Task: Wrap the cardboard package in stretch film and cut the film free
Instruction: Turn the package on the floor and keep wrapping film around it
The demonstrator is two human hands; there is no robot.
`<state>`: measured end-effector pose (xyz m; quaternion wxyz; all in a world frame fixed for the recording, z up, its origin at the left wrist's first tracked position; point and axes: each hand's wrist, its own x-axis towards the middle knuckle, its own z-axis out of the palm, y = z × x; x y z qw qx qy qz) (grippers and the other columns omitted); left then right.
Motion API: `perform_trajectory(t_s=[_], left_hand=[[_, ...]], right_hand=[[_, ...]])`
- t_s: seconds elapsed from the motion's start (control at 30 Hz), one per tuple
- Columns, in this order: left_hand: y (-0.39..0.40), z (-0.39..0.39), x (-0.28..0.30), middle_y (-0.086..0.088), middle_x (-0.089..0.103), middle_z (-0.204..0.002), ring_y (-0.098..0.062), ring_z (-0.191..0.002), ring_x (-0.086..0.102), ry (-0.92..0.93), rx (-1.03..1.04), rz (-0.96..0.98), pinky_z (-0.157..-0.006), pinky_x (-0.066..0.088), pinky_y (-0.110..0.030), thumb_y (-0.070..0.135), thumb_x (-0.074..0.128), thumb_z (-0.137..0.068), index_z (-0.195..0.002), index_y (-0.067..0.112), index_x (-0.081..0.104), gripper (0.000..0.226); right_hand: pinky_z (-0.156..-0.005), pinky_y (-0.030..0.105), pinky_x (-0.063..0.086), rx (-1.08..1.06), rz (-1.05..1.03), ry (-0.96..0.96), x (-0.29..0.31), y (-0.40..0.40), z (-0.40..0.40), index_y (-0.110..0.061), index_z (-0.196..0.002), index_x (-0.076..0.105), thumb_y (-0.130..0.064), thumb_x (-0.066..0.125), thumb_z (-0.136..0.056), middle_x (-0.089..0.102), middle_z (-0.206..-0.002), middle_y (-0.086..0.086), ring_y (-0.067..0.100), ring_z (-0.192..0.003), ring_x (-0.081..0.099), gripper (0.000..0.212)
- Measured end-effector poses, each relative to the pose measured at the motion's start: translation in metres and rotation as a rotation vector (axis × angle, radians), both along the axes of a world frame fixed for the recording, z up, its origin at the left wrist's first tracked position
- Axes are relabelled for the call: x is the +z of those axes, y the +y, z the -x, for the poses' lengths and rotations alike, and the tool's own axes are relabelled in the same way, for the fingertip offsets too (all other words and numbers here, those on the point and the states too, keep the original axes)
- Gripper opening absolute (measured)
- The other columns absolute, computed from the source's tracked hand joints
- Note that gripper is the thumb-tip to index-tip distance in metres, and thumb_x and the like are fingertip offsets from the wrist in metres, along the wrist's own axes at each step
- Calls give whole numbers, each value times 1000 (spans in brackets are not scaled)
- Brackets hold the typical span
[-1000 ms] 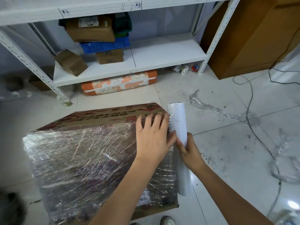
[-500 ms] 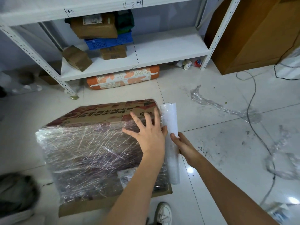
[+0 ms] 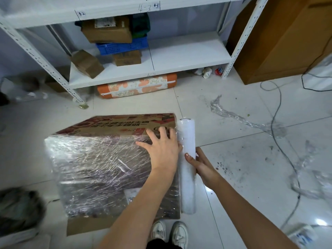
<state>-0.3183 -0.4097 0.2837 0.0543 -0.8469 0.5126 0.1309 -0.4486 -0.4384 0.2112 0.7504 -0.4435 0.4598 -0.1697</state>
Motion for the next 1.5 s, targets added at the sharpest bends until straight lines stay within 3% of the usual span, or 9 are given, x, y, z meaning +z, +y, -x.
perform_trajectory(t_s=[0.07,0.17,0.33,0.7,0.77,0.93,1.2,1.4,1.5], left_hand=[[2,-7,11,-14,29,-141,-48,-138,17,17,-10,16,-99,25,-76,46,40,-99,-141,14,28,54],[3,-16,31,-14,30,-141,-47,-136,21,80,9,58,-99,28,-73,46,43,-97,-140,12,32,55],[6,-33,65,-14,35,-134,-43,-129,32,133,65,165,-96,37,-68,45,48,-95,-135,9,37,56],[40,-106,91,-15,36,-140,-36,-128,34,311,111,357,-102,38,-50,42,48,-96,-149,15,24,64],[47,-120,88,-15,29,-148,-39,-136,26,343,108,357,-107,35,-52,44,46,-96,-153,16,11,72],[56,-137,90,-18,-22,-156,-42,-144,-10,360,326,291,-112,18,-63,64,41,-89,-150,8,-13,99],[92,-104,68,-24,-13,-156,-51,-129,38,715,636,207,-104,37,-55,62,31,-94,-148,24,-22,85],[110,-119,71,-25,4,-157,-44,-126,45,726,689,246,-102,38,-49,53,32,-98,-151,21,-17,79],[113,-124,68,-21,11,-157,-41,-127,45,734,734,280,-103,38,-48,53,34,-98,-151,25,-15,78]], right_hand=[[-94,37,50,-29,3,-10,9,3,-3,-9,-114,47,-50,75,-71,65,-111,13,25,-104,63,66],[-74,14,45,-82,79,2,30,4,-9,-13,-95,45,-39,69,-83,60,-89,-2,13,-86,57,37],[-71,27,42,-111,288,116,72,-2,-23,-17,-91,48,-47,70,-78,59,-89,2,15,-81,55,39],[-64,25,40,-40,528,360,138,19,-84,-13,-98,45,-48,67,-81,53,-87,-4,9,-76,53,44],[-66,27,43,13,542,413,144,25,-98,-14,-102,45,-52,65,-81,54,-88,-8,7,-78,54,48],[-73,31,44,68,583,514,152,34,-121,-13,-109,45,-56,64,-80,56,-96,-4,15,-87,57,55],[-85,40,50,134,569,526,155,38,-146,-14,-105,45,-55,71,-74,60,-98,-2,22,-94,61,57],[-80,32,46,341,603,568,153,36,-165,-13,-117,47,-61,68,-73,56,-102,-3,21,-97,58,69],[-76,30,51,416,583,475,151,32,-172,-11,-111,59,-58,70,-73,65,-100,0,20,-94,64,60]])
